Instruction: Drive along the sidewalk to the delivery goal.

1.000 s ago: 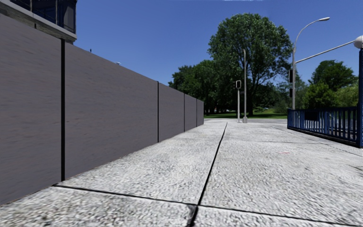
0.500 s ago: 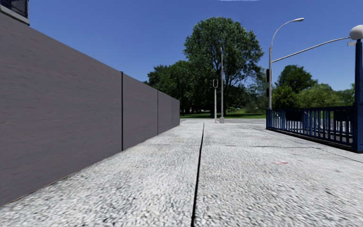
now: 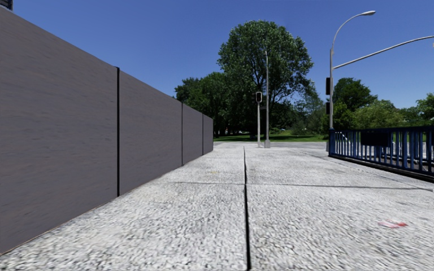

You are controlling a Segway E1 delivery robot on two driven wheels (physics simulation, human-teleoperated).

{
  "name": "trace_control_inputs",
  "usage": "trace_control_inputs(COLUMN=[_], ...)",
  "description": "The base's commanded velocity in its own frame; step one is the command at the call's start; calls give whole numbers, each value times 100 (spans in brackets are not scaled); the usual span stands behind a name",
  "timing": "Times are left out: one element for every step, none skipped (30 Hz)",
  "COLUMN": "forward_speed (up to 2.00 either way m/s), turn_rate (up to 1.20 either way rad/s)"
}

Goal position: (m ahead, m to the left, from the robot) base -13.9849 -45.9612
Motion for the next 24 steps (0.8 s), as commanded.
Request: trace_control_inputs(forward_speed=[200,200,200,200,200,200,200,200,200,200,200,200,200,200,200,200,200,200,200,200,200,200,200,200], turn_rate=[0,0,0,0,0,0,0,0,0,0,0,0,-1,-22,-34,-36,-36,-36,-37,-37,-37,-37,-37,-37])
